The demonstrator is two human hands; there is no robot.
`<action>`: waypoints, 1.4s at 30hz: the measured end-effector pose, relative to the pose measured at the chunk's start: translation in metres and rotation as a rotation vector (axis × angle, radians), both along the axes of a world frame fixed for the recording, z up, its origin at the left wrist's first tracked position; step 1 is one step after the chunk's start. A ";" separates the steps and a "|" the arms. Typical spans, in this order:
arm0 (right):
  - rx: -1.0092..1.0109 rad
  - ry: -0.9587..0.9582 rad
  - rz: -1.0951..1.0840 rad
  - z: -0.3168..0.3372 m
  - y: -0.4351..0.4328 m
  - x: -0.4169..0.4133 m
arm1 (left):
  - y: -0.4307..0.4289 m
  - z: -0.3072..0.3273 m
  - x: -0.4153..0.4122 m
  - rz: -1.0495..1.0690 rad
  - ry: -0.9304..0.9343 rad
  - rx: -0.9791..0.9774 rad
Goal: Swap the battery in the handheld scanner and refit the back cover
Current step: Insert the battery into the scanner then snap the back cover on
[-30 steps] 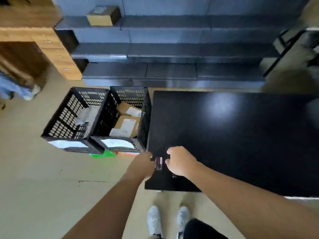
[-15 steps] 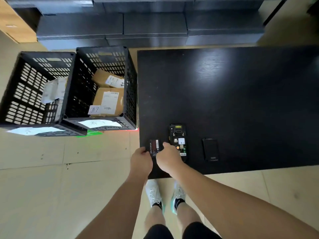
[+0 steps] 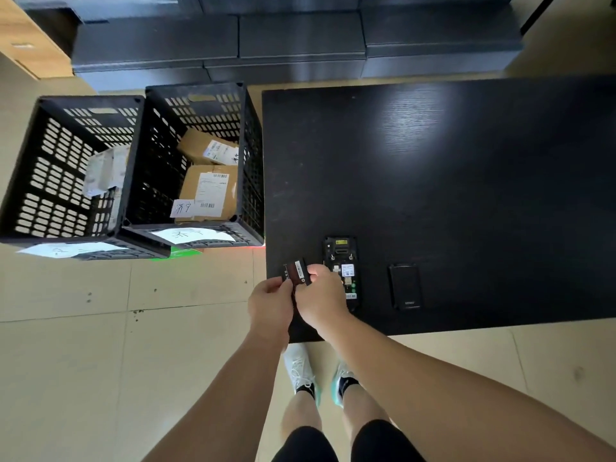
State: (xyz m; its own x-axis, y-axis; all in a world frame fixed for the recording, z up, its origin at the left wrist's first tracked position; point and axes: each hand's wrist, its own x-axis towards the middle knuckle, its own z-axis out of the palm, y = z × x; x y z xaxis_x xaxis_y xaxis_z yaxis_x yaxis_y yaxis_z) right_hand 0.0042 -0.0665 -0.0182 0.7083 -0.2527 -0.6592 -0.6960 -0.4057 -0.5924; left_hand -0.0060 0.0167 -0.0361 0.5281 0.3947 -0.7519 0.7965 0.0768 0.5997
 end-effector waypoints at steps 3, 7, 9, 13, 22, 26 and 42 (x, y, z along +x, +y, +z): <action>-0.045 -0.090 0.019 0.006 -0.027 -0.004 | -0.019 0.009 -0.001 -0.007 -0.048 -0.029; -0.012 -0.044 -0.039 0.004 -0.073 -0.018 | -0.053 0.011 -0.002 -0.112 -0.075 -0.004; 0.026 -0.025 -0.065 0.000 -0.090 -0.027 | -0.063 0.007 -0.005 -0.168 -0.075 0.011; 0.139 -0.042 -0.074 -0.008 -0.102 -0.038 | -0.071 -0.004 -0.009 -0.224 -0.054 0.049; 0.133 -0.088 -0.020 -0.023 -0.105 -0.038 | -0.071 -0.013 -0.014 -0.239 -0.061 0.099; 0.117 -0.096 -0.011 -0.025 -0.105 -0.037 | -0.070 -0.015 -0.014 -0.260 -0.077 0.117; 0.053 -0.145 -0.073 -0.031 -0.105 -0.034 | -0.069 -0.014 -0.010 -0.294 -0.095 0.283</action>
State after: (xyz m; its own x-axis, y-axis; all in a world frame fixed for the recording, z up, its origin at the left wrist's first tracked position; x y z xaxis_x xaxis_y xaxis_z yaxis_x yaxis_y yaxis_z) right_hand -0.0298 -0.1711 -0.0487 0.7783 -0.2743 -0.5649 -0.6278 -0.3226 -0.7083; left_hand -0.0164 -0.0524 -0.0504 0.7110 0.4008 -0.5778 0.6999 -0.3241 0.6365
